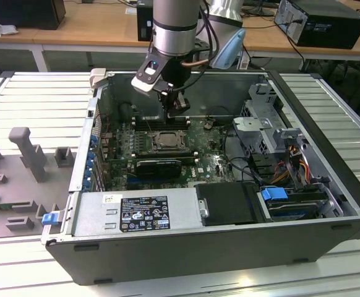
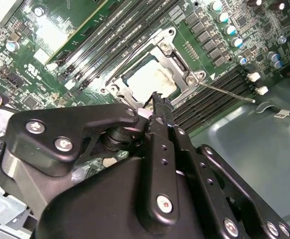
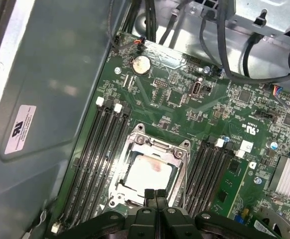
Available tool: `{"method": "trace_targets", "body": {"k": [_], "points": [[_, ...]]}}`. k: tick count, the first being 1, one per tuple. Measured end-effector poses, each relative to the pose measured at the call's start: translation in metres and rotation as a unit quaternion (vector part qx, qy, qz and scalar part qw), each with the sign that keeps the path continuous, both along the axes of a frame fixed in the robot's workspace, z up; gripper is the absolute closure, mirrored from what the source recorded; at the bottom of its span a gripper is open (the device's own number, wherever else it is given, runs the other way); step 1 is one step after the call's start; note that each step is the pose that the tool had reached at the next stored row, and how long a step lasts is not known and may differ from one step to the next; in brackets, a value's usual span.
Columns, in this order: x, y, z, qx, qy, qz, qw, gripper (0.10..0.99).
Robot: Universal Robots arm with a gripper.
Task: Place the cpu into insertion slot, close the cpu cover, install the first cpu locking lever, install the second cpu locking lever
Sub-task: 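Install the first cpu locking lever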
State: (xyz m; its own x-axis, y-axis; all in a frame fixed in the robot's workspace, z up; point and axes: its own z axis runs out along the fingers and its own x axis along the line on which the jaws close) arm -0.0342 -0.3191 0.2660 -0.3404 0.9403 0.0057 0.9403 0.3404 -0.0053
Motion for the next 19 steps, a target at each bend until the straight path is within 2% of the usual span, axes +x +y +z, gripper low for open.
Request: {"method": "trace_targets", "body": {"k": [9, 19], "points": [[-0.0003, 0.0000, 0.0000, 0.0000, -0.0006, 0.035, 0.9994, 0.980], [-0.0003, 0.0000, 0.0000, 0.0000, -0.0006, 0.059, 0.9983, 0.980]]}}
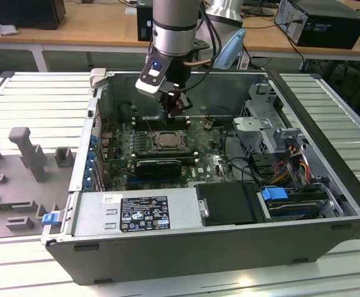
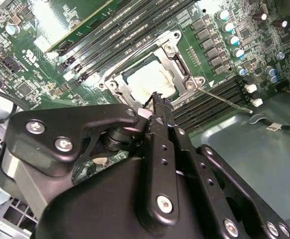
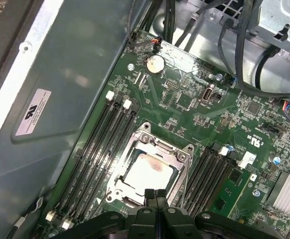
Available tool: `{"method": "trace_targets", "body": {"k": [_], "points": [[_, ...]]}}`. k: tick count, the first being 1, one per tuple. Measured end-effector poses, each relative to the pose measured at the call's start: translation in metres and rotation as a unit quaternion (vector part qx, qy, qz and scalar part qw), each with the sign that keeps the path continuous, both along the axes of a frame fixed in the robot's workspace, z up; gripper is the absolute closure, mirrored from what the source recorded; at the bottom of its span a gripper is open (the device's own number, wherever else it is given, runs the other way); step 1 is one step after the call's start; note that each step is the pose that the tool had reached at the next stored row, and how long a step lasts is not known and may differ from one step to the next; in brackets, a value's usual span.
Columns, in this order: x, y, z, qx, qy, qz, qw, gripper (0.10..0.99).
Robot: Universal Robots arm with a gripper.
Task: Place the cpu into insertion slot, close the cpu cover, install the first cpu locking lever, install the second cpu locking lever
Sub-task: 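Install the first cpu locking lever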
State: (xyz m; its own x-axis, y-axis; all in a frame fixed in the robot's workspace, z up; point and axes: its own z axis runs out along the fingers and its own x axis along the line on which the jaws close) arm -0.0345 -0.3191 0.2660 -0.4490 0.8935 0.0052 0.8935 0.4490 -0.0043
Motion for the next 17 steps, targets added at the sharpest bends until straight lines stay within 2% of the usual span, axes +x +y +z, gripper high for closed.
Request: {"method": "trace_targets", "body": {"k": [11, 14, 16, 17], "points": [[0.0000, 0.0000, 0.0000, 0.0000, 0.0000, 0.035, 0.9994, 0.980], [0.0000, 0.0000, 0.0000, 0.0000, 0.0000, 0.076, 0.9971, 0.980], [0.0000, 0.0000, 0.0000, 0.0000, -0.0001, 0.093, 0.9957, 0.980], [0.0000, 0.0000, 0.0000, 0.0000, -0.0001, 0.125, 0.9922, 0.980]]}}
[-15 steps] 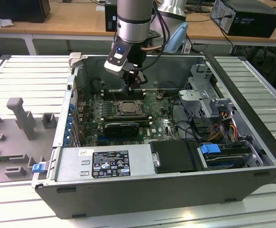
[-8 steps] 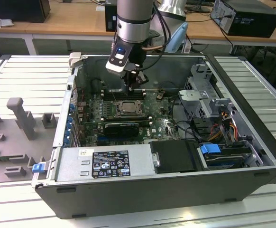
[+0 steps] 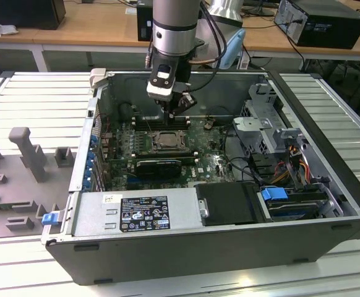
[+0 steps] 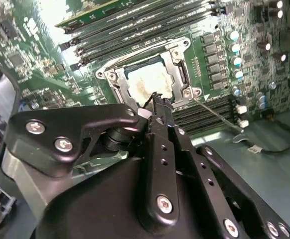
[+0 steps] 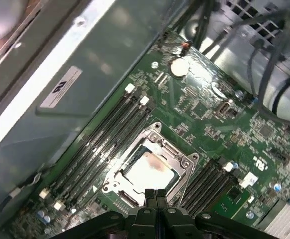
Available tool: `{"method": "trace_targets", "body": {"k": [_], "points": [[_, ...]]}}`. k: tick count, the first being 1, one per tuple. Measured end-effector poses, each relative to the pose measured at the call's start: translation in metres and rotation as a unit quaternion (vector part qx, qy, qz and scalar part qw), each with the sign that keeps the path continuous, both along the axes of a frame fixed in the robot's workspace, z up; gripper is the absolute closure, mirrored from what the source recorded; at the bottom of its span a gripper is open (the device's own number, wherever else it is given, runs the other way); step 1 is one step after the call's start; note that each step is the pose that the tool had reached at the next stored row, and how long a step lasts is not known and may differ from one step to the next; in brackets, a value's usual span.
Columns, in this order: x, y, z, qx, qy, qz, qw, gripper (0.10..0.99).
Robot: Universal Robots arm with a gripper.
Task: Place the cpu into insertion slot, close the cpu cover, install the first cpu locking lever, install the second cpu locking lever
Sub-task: 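Install the first cpu locking lever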
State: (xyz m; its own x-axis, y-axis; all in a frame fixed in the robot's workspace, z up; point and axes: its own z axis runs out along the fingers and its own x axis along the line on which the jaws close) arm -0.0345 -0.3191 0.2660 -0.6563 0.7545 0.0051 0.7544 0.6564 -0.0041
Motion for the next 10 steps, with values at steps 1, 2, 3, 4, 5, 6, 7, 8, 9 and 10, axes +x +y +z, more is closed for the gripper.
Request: {"method": "trace_targets", "body": {"k": [1, 2, 3, 4, 5, 6, 7, 8, 9, 10], "points": [[0.0000, 0.0000, 0.0000, 0.0000, 0.0000, 0.015, 0.9999, 0.980], [0.0000, 0.0000, 0.0000, 0.0000, 0.0000, 0.035, 0.9994, 0.980], [0.0000, 0.0000, 0.0000, 0.0000, 0.0000, 0.051, 0.9987, 0.980], [0.0000, 0.0000, 0.0000, 0.0000, 0.0000, 0.065, 0.9979, 0.980], [0.0000, 0.0000, 0.0000, 0.0000, 0.0000, 0.085, 0.9964, 0.980], [0.0000, 0.0000, 0.0000, 0.0000, 0.0000, 0.098, 0.9952, 0.980], [0.0000, 0.0000, 0.0000, 0.0000, 0.0000, 0.104, 0.9946, 0.980], [-0.0001, 0.0000, 0.0000, 0.0000, 0.0000, 0.110, 0.9939, 0.980], [-0.0002, 0.0000, 0.0000, 0.0000, 0.0000, 0.114, 0.9934, 0.980], [-0.0004, 0.0000, -0.0001, -0.0001, 0.0001, 0.125, 0.9922, 0.980]]}}
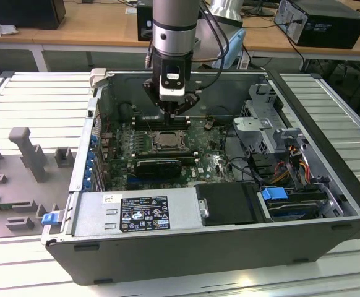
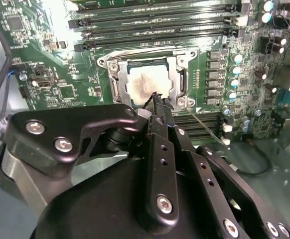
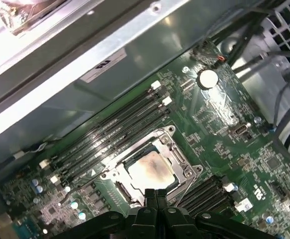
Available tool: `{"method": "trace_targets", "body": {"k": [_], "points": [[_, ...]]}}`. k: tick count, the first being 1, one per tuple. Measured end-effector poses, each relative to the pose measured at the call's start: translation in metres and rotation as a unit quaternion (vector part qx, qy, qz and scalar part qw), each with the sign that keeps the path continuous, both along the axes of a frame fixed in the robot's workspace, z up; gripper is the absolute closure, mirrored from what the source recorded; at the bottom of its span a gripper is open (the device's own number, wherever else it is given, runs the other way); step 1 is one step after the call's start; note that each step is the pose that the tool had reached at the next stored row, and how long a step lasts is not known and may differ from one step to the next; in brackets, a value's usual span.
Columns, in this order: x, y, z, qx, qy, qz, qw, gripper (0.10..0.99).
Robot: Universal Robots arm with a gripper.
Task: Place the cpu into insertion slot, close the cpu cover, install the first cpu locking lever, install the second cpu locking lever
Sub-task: 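Install the first cpu locking lever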
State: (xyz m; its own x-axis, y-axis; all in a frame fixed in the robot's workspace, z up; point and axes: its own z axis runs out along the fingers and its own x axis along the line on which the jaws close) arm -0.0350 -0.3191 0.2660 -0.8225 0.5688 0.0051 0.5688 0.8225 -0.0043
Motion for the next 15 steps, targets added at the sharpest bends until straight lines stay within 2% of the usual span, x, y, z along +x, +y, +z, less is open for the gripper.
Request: {"method": "trace_targets", "body": {"k": [6, 10, 15], "points": [[-0.0009, 0.0001, -0.0009, 0.0001, -0.0001, 0.045, 0.9990, 0.980], [-0.0009, 0.0001, -0.0015, 0.0000, 0.0000, 0.082, 0.9966, 0.980], [-0.0009, 0.0001, -0.0019, 0.0000, -0.0002, 0.163, 0.9866, 0.980]]}}
